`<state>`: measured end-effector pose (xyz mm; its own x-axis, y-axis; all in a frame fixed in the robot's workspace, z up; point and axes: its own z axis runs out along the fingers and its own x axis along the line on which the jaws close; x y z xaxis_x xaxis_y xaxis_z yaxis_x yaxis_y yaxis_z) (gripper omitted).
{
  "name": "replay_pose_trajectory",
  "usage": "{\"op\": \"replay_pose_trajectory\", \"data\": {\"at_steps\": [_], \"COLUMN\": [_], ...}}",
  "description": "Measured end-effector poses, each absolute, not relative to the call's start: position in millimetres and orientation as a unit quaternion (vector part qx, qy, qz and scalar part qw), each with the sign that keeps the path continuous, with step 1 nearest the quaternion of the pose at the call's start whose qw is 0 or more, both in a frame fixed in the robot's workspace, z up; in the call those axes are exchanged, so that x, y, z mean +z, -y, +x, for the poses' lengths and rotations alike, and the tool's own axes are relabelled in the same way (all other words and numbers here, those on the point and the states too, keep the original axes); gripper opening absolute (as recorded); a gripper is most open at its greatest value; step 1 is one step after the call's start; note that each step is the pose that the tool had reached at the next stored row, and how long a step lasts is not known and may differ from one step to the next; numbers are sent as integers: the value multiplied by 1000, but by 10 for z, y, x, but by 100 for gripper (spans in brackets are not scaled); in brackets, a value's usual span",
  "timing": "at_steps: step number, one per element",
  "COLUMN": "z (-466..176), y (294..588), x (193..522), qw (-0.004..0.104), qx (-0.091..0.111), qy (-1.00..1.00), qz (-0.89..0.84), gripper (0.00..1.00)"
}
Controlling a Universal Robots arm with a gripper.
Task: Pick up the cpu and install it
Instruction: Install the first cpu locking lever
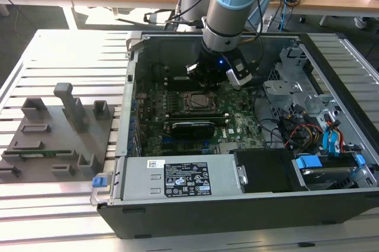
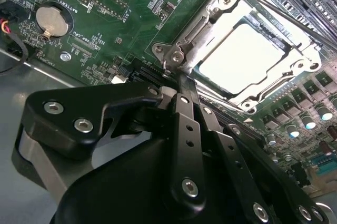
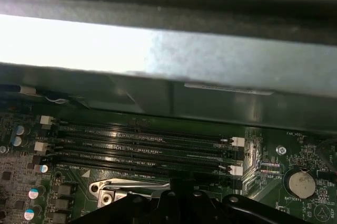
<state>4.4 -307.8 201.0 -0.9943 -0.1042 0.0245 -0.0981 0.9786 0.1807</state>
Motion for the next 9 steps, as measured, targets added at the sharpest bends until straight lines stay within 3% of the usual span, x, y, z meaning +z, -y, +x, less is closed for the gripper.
{"op": "replay_pose_trajectory", "data": {"at_steps": [9], "z": [44], "y": [3080], "x": [2006], "qw": [18], "qx": [-79], "qy": [995], "qz": [51], "gripper": [11]}}
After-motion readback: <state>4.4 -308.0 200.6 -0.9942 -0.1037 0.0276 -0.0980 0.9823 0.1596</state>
